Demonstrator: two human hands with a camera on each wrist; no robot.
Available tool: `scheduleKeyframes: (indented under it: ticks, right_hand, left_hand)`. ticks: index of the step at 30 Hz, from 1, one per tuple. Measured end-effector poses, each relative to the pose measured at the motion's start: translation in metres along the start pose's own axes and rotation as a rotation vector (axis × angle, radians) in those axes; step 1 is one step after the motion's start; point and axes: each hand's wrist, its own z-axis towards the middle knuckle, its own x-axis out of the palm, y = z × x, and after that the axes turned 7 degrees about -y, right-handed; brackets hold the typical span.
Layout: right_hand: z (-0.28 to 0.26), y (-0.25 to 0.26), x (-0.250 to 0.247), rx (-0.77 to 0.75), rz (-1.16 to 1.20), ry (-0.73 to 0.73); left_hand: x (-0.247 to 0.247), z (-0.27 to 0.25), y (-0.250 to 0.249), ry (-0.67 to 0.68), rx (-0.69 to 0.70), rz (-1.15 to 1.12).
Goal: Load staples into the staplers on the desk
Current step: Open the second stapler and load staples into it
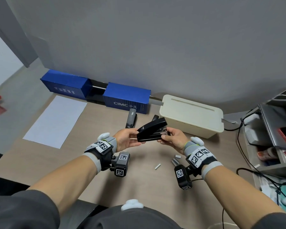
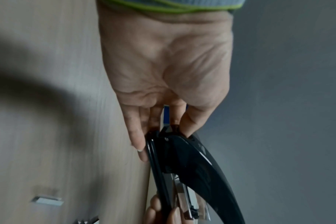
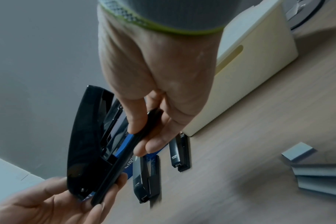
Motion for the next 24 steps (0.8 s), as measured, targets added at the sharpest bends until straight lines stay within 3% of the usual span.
scheduleKeyframes:
  ticks: [16,24]
  right_hand:
    - [-0.012,-0.001,0.003,-0.019,-0.006,-0.009]
    - [-0.014,0.002,0.002,-0.012,-0.012,-0.016]
  left_hand:
    - [0.002,-0.003,0.004,-0.026,-0.009,0.013]
    - [0.010,-0.004,0.001,-0.017,0.049,0.149]
